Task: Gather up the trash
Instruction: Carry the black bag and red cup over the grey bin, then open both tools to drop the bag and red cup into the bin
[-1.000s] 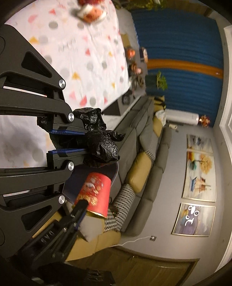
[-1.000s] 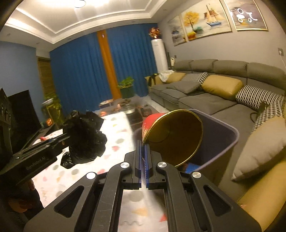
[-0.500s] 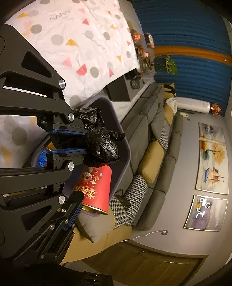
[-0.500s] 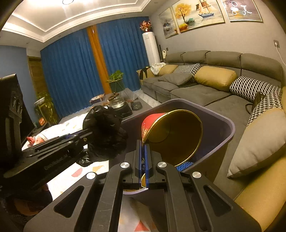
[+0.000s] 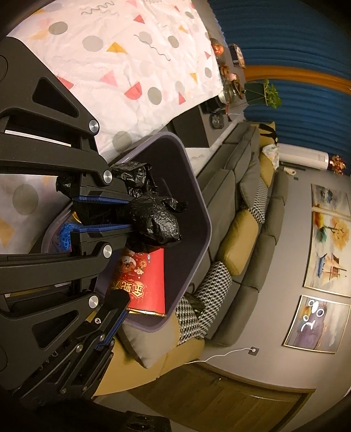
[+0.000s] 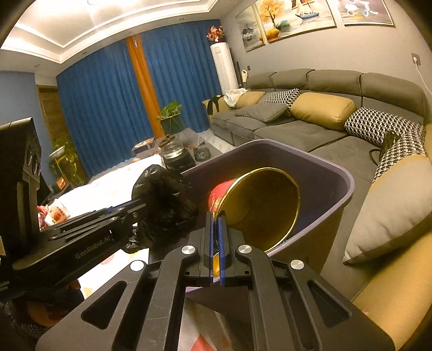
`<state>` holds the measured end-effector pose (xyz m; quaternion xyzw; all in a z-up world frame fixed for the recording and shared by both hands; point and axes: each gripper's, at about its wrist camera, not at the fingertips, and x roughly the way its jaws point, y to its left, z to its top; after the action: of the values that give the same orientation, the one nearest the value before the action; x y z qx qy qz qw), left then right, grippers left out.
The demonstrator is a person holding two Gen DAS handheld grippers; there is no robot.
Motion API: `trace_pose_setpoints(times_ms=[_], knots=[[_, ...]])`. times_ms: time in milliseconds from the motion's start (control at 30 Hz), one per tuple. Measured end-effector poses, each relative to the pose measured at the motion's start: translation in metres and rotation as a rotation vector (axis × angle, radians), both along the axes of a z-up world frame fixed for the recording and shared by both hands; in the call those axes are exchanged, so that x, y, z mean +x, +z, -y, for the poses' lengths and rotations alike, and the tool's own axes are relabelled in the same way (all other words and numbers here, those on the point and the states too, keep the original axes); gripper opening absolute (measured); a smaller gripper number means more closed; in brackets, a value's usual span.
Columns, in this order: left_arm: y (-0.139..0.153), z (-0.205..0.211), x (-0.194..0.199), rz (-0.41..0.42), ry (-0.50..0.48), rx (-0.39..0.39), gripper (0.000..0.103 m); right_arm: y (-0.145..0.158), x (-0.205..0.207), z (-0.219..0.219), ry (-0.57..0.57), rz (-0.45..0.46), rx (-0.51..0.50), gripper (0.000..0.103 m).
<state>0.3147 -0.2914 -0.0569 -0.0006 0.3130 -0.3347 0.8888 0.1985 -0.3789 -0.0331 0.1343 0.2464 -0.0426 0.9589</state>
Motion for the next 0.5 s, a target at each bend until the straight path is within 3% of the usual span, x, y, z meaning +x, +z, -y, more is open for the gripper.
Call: trace_pose_setpoints(times_ms=[267, 400, 500], knots=[[-0.0013, 0.0039, 0.0015, -0.008, -0.020, 0.010, 0.013, 0.0009, 0.0018, 0.0017, -0.011, -0.008, 0.001, 0.004], [-0.0032, 0.0027, 0.0015, -0.010, -0.016, 0.016, 0.021, 0.0021, 0.0006, 0.0021, -0.017, -0.005, -0.002, 0.005], [-0.0034, -0.0005, 0.0005, -0.006, -0.007, 0.019, 0.034, 0.0018, -0.0003, 0.0028, -0.022, -0.003, 0.001, 0.006]])
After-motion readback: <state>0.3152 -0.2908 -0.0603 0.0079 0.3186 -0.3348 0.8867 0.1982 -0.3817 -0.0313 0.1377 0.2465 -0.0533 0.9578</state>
